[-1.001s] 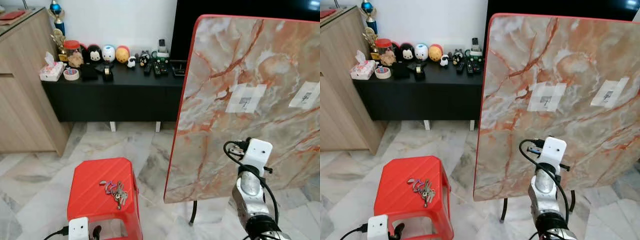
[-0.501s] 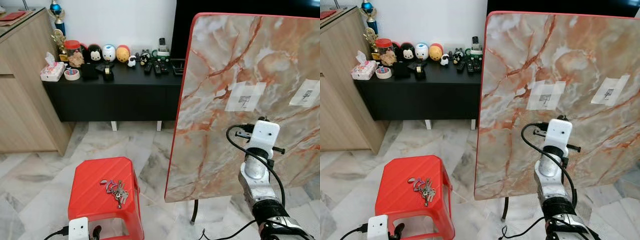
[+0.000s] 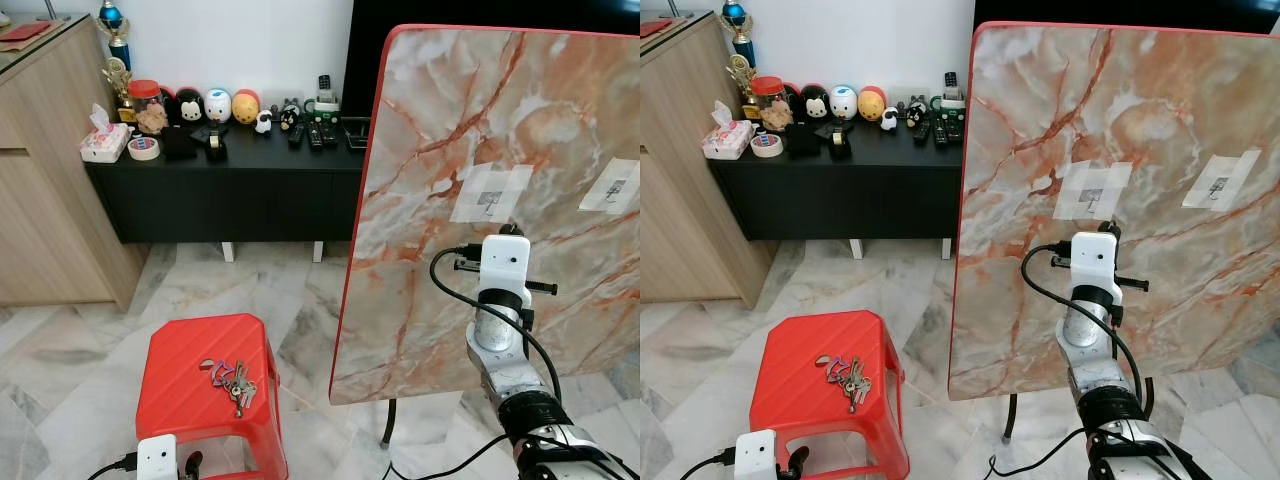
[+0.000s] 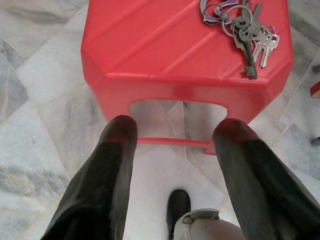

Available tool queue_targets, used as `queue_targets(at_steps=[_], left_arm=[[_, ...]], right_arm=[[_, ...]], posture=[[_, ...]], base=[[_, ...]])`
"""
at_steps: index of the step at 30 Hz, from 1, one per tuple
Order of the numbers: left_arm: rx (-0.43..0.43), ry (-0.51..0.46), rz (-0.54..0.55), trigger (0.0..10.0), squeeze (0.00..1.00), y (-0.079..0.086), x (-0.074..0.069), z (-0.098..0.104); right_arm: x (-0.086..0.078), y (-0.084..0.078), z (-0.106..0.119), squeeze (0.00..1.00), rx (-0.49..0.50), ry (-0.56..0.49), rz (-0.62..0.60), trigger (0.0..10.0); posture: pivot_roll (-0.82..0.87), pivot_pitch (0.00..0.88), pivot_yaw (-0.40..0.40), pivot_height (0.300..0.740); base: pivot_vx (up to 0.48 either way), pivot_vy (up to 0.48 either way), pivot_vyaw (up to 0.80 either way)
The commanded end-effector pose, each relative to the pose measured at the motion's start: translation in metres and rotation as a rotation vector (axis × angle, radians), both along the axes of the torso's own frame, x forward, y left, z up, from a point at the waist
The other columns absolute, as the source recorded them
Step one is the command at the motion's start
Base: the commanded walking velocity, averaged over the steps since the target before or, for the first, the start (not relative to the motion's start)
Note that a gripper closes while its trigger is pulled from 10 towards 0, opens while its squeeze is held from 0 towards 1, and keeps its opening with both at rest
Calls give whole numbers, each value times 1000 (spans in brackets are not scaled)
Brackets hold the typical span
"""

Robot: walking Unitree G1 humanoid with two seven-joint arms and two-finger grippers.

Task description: Hang keys on a hook

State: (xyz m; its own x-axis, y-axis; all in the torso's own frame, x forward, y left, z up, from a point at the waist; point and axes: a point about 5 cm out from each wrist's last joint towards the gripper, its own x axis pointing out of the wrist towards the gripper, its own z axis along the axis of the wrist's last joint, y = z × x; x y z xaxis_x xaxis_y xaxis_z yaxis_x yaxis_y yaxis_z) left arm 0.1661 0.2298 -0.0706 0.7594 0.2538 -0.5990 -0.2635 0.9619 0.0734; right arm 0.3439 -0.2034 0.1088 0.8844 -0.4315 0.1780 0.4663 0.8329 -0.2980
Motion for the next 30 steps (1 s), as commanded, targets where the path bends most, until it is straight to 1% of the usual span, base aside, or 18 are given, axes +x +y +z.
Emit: queue_targets(at_steps=[1,7,12,13,15,21,30], left_arm=[[-7,20,10,10000,0,-1,-2,-2],[-6,12,10,10000,0,-1,0,-1],[-6,12,12,10000,0,0,0,-1],[-5,13,12,10000,0,0,-1,-1],[-5,13,13,10000,0,-1,-1,-1],[-5,12,15,10000,0,0,0,-1],[-4,10,16,10000,0,0,1,-1]], right_arm=[[5,-4,6,0,-14,0,-15,10000],[10,-4,10,0,-15,18,-21,10000],[13,-2,13,0,-46,27,-1,10000],[15,0,13,0,-73,32,9,10000],[16,1,13,0,-82,38,14,10000],[19,1,15,0,-76,62,8,10000],[24,3,19,0,-74,65,8,10000]], posture=[[59,0,-87,728],[61,0,-86,728],[63,0,-87,728],[64,0,-87,728],[65,0,-87,728],[66,0,-89,728],[69,0,-89,728]], base=[[0,0,0],[0,0,0],[0,0,0],[0,0,0],[0,0,0],[0,0,0],[0,0,0]])
